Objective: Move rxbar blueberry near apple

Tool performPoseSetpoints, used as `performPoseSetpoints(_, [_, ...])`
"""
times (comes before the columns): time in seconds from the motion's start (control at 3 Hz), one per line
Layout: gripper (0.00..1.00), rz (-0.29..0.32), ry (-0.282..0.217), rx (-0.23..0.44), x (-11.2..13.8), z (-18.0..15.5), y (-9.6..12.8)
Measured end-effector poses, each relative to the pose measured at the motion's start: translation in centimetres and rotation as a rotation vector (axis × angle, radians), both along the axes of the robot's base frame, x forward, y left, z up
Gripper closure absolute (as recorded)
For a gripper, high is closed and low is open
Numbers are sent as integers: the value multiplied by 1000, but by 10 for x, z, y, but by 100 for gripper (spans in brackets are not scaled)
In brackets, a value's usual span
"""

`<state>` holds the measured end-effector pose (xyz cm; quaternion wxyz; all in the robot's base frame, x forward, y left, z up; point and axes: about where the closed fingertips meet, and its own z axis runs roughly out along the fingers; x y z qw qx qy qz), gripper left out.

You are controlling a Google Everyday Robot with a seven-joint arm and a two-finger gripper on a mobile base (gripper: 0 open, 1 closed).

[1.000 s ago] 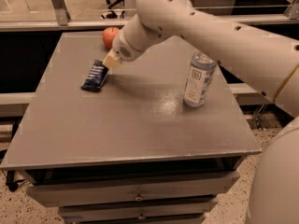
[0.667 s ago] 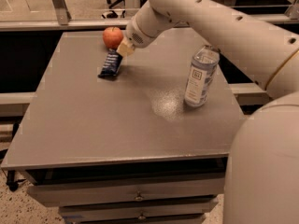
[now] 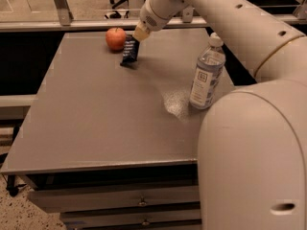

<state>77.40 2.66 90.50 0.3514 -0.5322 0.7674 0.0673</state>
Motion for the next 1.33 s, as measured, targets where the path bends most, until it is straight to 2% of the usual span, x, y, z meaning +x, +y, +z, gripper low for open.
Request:
performPoseSetpoints(0.33, [83, -18, -7, -22, 12, 6, -10])
performPoseSetpoints(1.33, [13, -16, -15, -43, 24, 11, -12])
